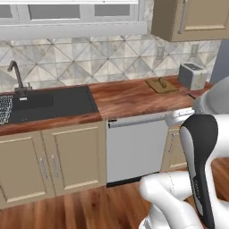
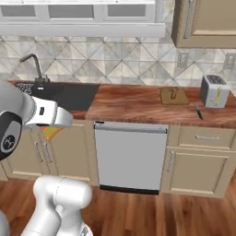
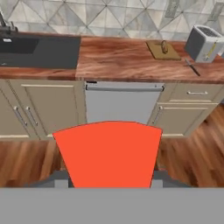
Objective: Retrieve the sausage and cheese from the fridge and place them on the cutting board on the counter.
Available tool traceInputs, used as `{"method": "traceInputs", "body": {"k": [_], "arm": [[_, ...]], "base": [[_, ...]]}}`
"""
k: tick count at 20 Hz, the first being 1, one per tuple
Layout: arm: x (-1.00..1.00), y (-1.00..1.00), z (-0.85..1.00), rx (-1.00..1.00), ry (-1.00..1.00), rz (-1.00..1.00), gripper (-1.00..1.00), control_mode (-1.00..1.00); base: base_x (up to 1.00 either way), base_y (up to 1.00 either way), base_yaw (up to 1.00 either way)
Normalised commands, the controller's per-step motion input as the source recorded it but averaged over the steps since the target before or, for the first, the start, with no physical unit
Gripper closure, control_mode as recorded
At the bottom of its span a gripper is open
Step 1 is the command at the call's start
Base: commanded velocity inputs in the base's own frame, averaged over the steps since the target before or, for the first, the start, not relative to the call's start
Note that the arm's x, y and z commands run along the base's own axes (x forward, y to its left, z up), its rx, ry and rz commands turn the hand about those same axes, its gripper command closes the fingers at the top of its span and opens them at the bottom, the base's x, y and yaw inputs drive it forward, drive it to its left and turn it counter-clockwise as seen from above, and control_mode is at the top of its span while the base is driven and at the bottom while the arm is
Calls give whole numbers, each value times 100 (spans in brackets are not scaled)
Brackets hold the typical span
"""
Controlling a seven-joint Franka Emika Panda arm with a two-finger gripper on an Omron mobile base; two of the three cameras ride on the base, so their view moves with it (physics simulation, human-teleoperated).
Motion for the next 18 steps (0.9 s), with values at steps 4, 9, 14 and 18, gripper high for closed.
{"method": "traceInputs", "body": {"k": [4, 9, 14, 18], "arm": [[0, 0, 0, 0, 0, 0, 100, 100], [0, 0, 0, 0, 0, 0, 100, 100], [0, 0, 0, 0, 0, 0, 100, 100], [0, 0, 0, 0, 0, 0, 100, 100]], "base": [[100, -100, -2], [100, -81, 0], [100, 0, 0], [88, 0, 2]]}}
